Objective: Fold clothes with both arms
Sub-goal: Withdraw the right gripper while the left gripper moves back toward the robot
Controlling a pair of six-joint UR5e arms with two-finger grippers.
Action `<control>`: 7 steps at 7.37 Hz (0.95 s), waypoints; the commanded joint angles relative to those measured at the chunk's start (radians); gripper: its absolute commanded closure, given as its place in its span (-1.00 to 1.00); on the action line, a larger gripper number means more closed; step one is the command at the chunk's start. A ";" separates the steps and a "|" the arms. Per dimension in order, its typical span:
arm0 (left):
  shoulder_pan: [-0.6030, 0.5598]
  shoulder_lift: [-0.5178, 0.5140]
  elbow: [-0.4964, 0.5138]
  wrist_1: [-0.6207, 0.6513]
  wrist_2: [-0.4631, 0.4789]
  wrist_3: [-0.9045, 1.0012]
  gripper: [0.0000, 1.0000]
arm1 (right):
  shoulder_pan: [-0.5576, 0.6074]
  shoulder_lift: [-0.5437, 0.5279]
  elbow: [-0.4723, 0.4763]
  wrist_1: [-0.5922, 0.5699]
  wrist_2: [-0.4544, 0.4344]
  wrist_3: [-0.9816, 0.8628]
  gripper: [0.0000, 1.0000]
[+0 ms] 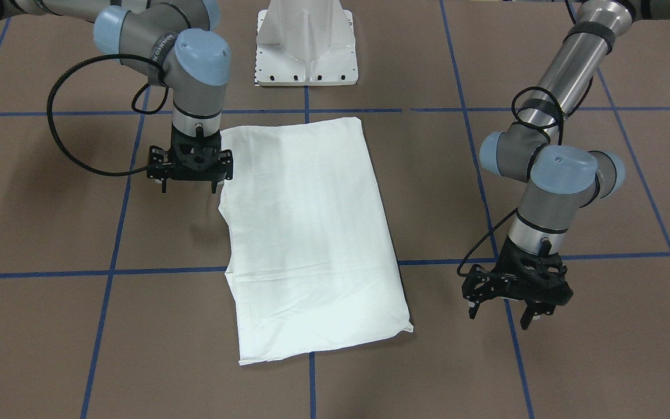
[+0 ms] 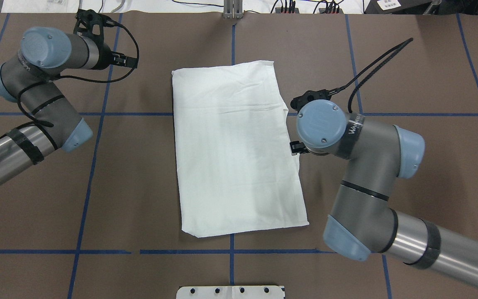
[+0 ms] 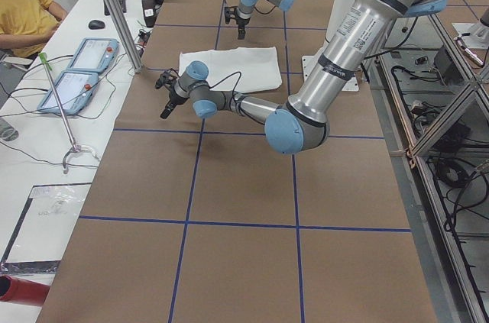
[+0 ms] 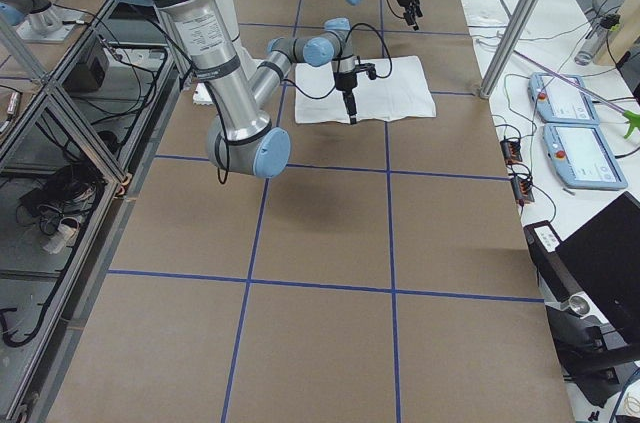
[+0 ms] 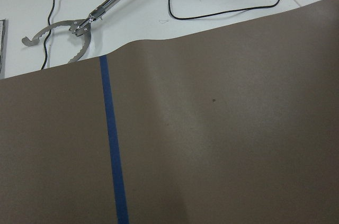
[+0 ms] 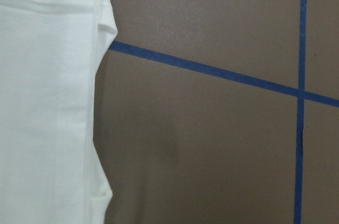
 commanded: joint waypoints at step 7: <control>0.503 0.405 -0.754 0.256 0.120 -0.663 -1.00 | -0.184 -0.663 0.194 0.926 -0.170 0.519 -1.00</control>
